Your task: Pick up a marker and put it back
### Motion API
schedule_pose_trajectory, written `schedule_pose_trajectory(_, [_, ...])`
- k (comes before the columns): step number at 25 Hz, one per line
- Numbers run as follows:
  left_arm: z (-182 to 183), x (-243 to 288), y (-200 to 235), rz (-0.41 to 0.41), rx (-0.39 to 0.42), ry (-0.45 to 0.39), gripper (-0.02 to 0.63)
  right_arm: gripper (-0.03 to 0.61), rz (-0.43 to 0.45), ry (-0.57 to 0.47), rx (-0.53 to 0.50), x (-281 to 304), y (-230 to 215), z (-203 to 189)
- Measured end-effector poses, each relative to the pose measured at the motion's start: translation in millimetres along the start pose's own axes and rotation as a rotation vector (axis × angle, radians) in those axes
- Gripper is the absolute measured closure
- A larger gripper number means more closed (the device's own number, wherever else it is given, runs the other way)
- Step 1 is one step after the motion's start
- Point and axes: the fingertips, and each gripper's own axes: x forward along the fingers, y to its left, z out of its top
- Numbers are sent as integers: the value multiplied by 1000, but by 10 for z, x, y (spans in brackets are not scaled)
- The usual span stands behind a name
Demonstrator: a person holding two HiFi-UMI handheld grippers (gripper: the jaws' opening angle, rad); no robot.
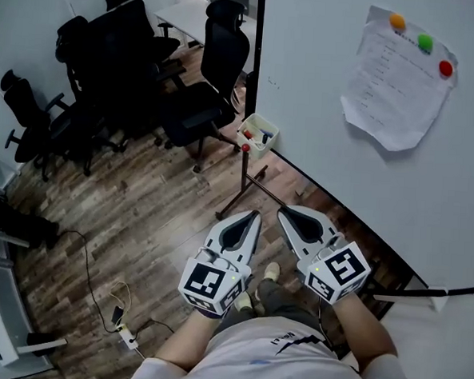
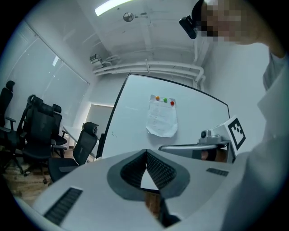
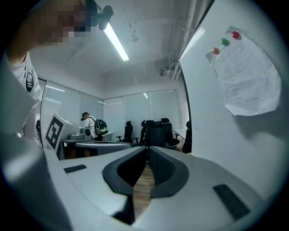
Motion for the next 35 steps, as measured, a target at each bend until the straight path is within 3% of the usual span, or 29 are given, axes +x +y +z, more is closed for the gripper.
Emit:
schedule_pose_trajectory(10, [-152,751,716,40,-29,58,601,561,-17,47,14,795,-877,-346])
schedule_pose_trajectory(14, [-318,1207,852,60,-30,84,601,502,9,88,29,1049,-1329,-597])
schedule_pose_trajectory(21, [-370,1600,1223,145,-40,112,601,495,17,183,80,1476,-1882,-1057])
schedule_pose_trajectory(26, [-422,1681,1411,173,-38,134,601,482,14,262,97,1780,-2047,-1517])
schedule_pose_trajectory(35, [-476,1758,1733,143,-44,161,601,468,-41,324,50,2171,-2157,-1780])
